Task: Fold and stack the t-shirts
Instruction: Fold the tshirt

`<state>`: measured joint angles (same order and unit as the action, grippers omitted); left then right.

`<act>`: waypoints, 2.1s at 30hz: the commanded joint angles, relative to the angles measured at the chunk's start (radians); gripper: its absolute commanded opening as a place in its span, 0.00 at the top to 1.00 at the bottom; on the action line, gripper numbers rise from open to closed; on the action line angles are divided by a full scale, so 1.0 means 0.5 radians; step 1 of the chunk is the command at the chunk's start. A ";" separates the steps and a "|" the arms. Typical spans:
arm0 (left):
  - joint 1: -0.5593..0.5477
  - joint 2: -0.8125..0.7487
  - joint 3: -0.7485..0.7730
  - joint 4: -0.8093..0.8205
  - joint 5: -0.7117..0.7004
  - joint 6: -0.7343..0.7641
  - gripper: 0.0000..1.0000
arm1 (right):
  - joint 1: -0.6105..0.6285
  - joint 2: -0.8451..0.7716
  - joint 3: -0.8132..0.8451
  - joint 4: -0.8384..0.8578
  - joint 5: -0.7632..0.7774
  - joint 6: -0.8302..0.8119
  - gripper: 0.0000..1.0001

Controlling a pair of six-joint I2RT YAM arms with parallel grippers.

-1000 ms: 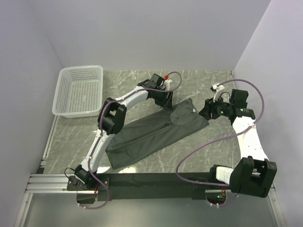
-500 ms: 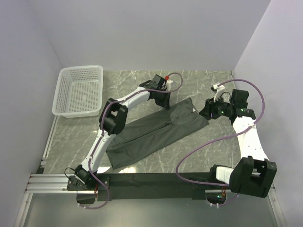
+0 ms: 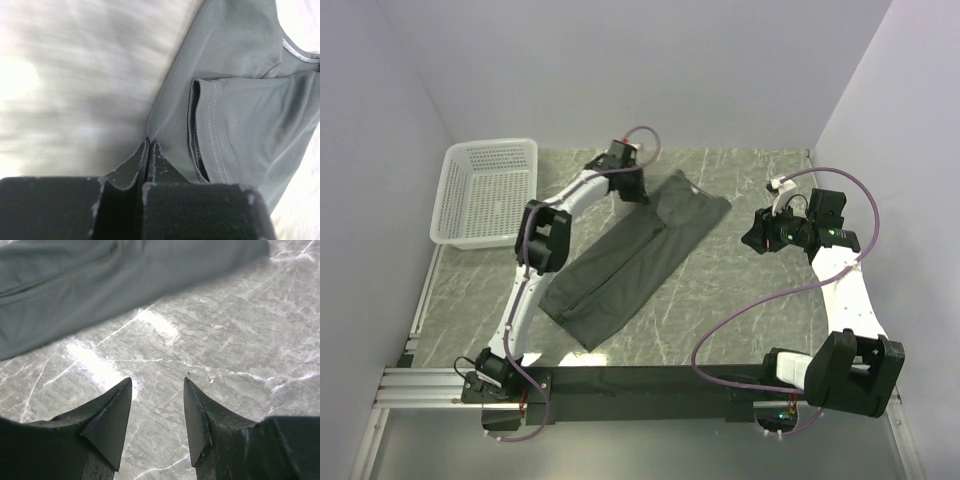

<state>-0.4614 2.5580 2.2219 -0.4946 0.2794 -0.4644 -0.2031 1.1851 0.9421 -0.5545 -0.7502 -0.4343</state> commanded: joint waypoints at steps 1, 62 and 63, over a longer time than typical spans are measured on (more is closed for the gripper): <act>0.174 0.020 0.078 0.090 -0.221 -0.270 1.00 | -0.023 0.023 -0.003 0.038 0.006 0.025 0.47; 0.380 -4.192 -2.888 0.167 -0.958 -0.203 0.02 | 1.903 0.981 -0.013 0.785 0.360 1.129 0.41; 0.380 -4.223 -2.888 0.161 -0.961 -0.188 0.02 | 1.910 0.901 0.048 0.662 0.244 0.692 0.41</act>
<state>-0.2737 0.4793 0.7727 -0.3962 -0.1745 -0.5545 0.7120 1.7321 0.8970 -0.0792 -0.5255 0.3111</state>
